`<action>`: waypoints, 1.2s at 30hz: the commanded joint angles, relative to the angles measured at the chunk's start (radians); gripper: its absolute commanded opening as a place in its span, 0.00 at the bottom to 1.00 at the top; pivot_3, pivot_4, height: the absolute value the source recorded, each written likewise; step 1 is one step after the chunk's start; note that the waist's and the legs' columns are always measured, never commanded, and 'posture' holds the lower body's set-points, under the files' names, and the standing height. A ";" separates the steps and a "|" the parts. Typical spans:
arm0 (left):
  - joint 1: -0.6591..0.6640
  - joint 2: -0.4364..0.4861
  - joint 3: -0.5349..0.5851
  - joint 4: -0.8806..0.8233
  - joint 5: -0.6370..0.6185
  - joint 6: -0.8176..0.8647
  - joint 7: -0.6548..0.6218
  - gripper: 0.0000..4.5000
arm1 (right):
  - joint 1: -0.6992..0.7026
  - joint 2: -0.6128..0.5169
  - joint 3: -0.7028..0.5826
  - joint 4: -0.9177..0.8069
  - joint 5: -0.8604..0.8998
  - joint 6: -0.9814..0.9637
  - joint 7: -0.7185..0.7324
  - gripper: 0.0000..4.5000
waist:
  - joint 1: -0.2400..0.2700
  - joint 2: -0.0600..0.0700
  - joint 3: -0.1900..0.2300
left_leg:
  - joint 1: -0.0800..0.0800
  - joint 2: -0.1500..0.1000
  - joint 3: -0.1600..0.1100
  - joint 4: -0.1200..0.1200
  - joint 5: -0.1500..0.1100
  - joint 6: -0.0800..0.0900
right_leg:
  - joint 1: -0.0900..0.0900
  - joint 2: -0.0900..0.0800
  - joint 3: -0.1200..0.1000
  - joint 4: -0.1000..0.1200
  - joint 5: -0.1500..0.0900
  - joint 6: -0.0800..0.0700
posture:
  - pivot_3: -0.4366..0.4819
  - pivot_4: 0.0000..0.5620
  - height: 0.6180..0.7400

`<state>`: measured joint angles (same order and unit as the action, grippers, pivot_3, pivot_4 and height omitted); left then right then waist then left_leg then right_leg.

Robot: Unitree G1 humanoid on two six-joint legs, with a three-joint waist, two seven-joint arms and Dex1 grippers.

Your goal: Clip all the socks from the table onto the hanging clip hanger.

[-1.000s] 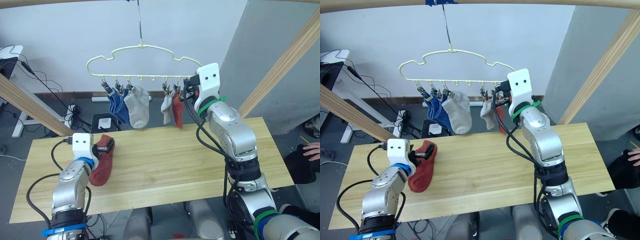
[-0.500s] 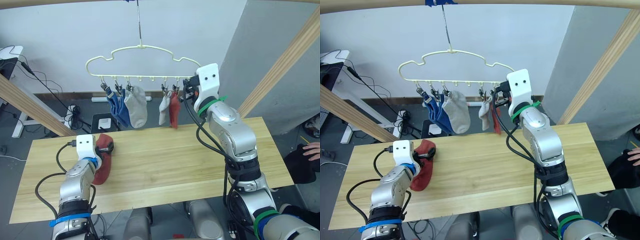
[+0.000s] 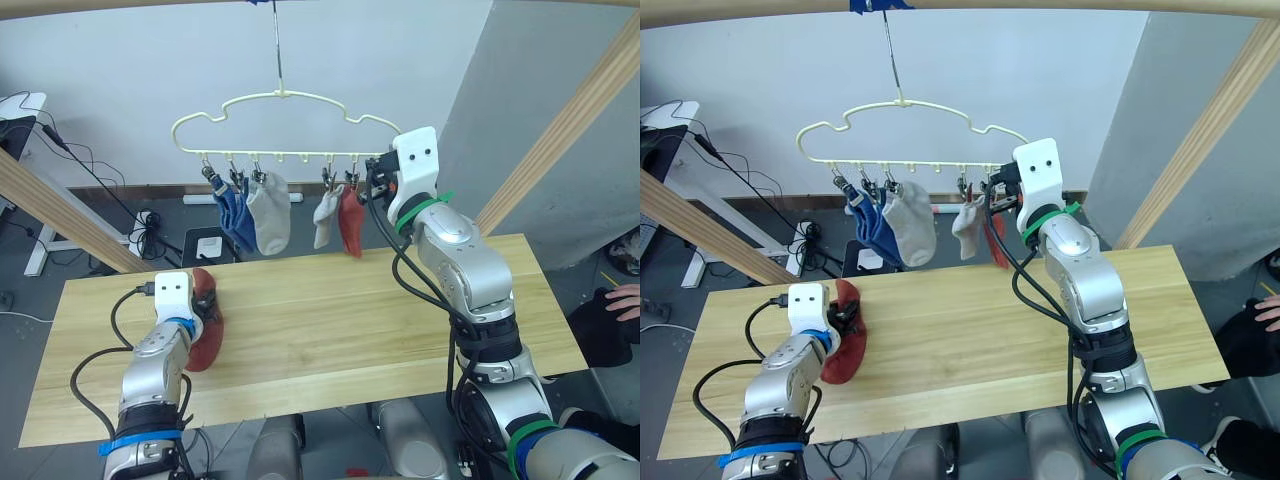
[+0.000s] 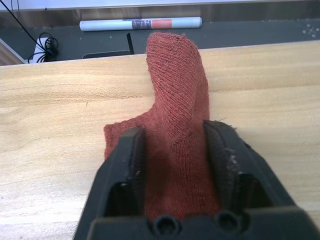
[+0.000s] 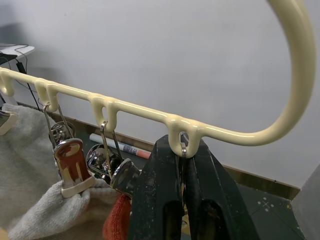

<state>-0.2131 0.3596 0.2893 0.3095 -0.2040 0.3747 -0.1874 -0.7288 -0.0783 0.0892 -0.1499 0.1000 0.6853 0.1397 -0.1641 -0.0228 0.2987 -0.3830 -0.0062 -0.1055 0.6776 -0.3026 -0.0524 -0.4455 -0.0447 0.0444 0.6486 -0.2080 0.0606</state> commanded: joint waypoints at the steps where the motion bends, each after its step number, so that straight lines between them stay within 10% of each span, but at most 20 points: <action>1: 0.043 0.015 -0.037 0.001 0.042 -0.018 -0.014 0.26 | -0.019 0.001 -0.008 -0.024 0.000 -0.013 0.003 0.00 | 0.000 0.000 0.000 | 0.000 0.000 0.000 0.000 0.000 0.000 | 0.000 0.000 0.000 0.000 0.000 0.000 | 0.24 0.52 1.00; 8: 0.063 0.049 -0.111 -0.007 0.109 -0.121 -0.061 0.00 | -0.019 -0.001 -0.010 -0.024 -0.002 -0.015 0.001 0.00 | 0.000 0.000 0.000 | 0.000 0.000 0.000 0.000 0.000 0.000 | 0.000 0.000 0.000 0.000 0.000 0.000 | 0.23 0.52 1.00; 20: 0.057 0.105 -0.372 -0.176 0.241 -0.555 -0.304 0.00 | -0.016 -0.001 -0.018 -0.035 -0.002 -0.011 -0.006 0.00 | 0.003 0.000 0.000 | -0.002 0.000 -0.001 -0.001 0.000 0.000 | -0.001 -0.002 -0.001 -0.002 0.000 0.000 | 0.22 0.52 1.00; 31: -0.122 -0.089 -0.534 -0.239 0.165 -0.517 -0.445 0.00 | -0.020 -0.005 -0.021 -0.037 -0.003 -0.007 -0.006 0.00 | -0.004 0.000 0.000 | -0.002 -0.002 0.002 -0.001 0.000 0.000 | -0.001 -0.004 -0.001 -0.002 0.000 0.000 | 0.20 0.50 1.00; 36: -0.196 -0.180 -0.535 -0.152 0.276 -0.553 -0.286 0.00 | -0.022 -0.004 -0.018 -0.039 -0.002 -0.005 -0.006 0.00 | -0.005 0.000 0.000 | -0.002 -0.002 0.002 0.000 0.000 0.000 | 0.000 -0.004 -0.001 -0.001 0.000 0.000 | 0.20 0.50 1.00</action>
<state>-0.3915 0.1905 -0.2472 0.1544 0.0359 -0.1444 -0.5289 -0.7343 -0.0799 0.0772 -0.1513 0.0997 0.6854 0.1332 -0.1687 -0.0227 0.2987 -0.3849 -0.0085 -0.1034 0.6782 -0.3025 -0.0519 -0.4455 -0.0482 0.0438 0.6472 -0.2077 0.0612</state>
